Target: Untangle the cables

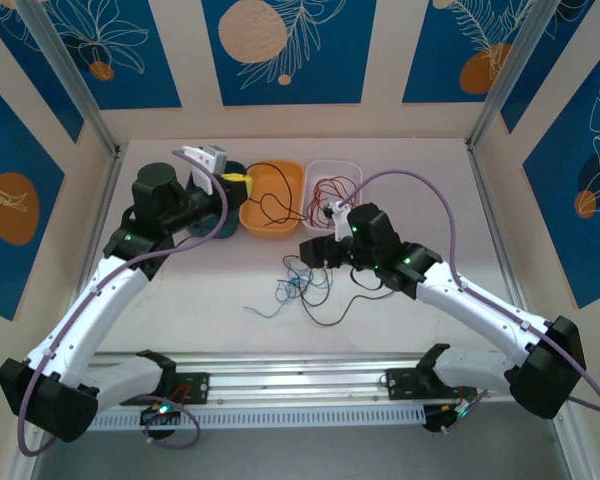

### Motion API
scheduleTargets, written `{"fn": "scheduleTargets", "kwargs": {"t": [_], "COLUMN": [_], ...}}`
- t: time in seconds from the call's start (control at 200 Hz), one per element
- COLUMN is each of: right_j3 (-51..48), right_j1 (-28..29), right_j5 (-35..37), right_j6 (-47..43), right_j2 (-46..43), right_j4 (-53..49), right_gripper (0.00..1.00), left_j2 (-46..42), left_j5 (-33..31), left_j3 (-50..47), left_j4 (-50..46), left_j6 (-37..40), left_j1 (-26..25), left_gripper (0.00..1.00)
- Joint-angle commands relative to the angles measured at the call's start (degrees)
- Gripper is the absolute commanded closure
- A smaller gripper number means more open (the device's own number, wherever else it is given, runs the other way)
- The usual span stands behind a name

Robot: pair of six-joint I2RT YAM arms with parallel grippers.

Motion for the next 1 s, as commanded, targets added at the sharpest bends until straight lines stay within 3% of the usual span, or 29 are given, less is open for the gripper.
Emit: {"fn": "scheduleTargets", "kwargs": {"t": [0.0, 0.185, 0.425, 0.505, 0.595, 0.69, 0.8, 0.99], "right_j3": [0.01, -1.96, -1.56, -0.95, -0.22, -0.29, -0.70, -0.89], "right_j1": [0.38, 2.67, 3.46, 3.25, 2.40, -0.12, -4.34, -9.67], "right_j5": [9.02, 11.34, 8.15, 7.76, 7.71, 6.79, 4.17, -2.13], "right_j6": [-12.10, -23.26, -28.85, -28.76, -27.05, -22.92, -15.97, -6.35], "right_j2": [1.75, 3.99, 6.08, 6.98, 8.00, 8.65, 9.27, 9.10], "right_j4": [6.39, 14.28, 19.64, 20.55, 20.57, 19.78, 17.88, 15.73], "right_gripper": [0.31, 0.31, 0.33, 0.44, 0.70, 0.88, 0.97, 0.98], "left_j2": [0.09, 0.52, 0.87, 0.79, 0.41, -0.59, -2.14, -2.15], "left_j5": [4.36, 7.94, 10.37, 10.74, 11.14, 11.24, 10.76, 6.54], "left_j3": [2.25, 4.41, 5.41, 5.39, 5.14, 4.83, 4.48, 5.39], "left_j4": [-0.46, -4.09, -5.67, -5.51, -5.33, -4.95, -4.55, -7.81], "left_j6": [-0.97, -0.98, -1.90, -2.27, -2.67, -2.97, -2.64, -0.46], "left_j1": [0.26, 0.23, 0.23, 0.26, 0.24, 0.33, 0.39, 0.44], "left_gripper": [1.00, 1.00, 1.00, 1.00, 1.00, 1.00, 1.00, 1.00]}}
